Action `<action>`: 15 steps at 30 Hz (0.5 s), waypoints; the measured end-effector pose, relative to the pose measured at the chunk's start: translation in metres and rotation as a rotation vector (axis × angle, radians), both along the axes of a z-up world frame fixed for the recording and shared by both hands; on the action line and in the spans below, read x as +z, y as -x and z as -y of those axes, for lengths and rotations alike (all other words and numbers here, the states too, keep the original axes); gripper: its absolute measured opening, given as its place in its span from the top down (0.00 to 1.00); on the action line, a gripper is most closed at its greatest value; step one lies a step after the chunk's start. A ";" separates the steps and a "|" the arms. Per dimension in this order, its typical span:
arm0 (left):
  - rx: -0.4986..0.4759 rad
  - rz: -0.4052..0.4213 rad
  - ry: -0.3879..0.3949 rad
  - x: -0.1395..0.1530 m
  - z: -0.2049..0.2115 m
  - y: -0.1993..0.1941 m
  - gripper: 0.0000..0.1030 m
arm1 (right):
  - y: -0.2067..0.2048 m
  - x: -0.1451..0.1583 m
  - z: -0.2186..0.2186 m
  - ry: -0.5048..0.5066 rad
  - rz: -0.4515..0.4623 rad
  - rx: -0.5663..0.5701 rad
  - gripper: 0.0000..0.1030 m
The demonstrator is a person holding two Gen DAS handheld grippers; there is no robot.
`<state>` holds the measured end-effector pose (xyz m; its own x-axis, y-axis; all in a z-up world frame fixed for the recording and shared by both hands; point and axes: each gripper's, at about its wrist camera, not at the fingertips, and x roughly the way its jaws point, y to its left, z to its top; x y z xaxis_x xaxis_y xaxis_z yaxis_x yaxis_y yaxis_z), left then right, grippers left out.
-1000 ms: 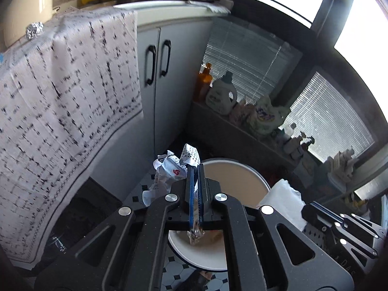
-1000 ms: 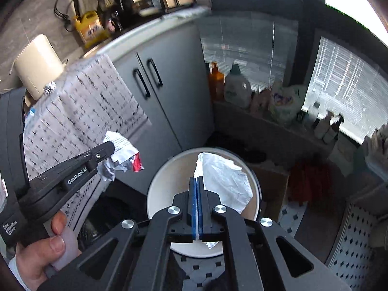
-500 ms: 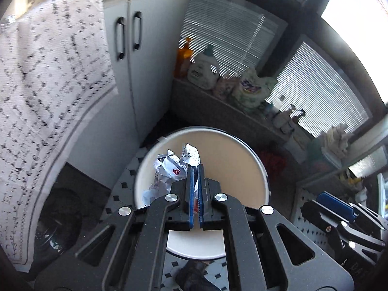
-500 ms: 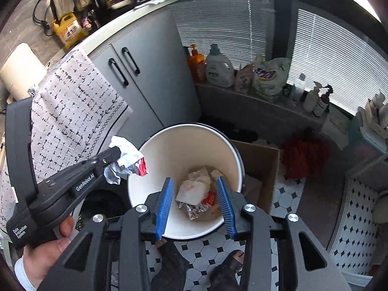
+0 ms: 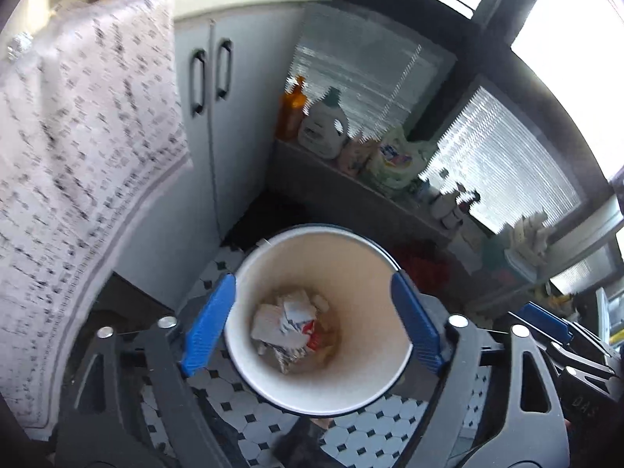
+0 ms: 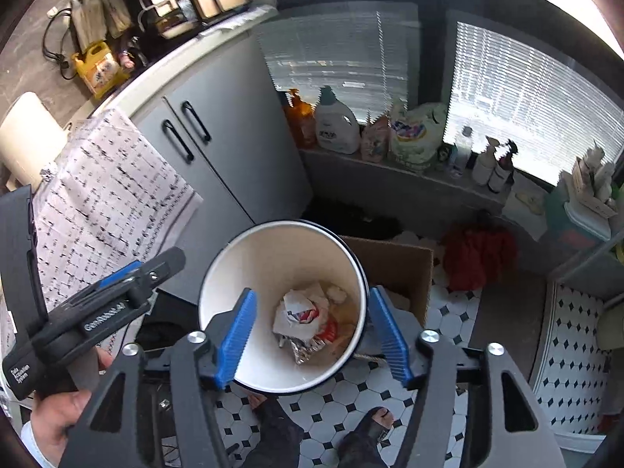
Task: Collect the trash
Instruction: 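Bring both tools back over the counter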
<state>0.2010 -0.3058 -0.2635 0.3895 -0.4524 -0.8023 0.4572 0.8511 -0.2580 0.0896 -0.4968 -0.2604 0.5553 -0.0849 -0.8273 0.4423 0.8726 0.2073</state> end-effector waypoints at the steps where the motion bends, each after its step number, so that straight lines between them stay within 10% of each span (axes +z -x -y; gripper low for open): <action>1: 0.012 0.011 -0.001 0.007 -0.006 -0.002 0.15 | -0.003 0.005 -0.004 0.003 0.011 0.007 0.34; 15: 0.260 0.171 0.015 0.104 -0.134 -0.031 0.06 | -0.067 0.082 -0.083 0.012 0.166 0.171 0.08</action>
<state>0.2319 -0.1722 -0.1600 0.6222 -0.3318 -0.7091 0.2629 0.9417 -0.2100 0.1564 -0.4142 -0.1780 0.6905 0.0127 -0.7232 0.2488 0.9347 0.2539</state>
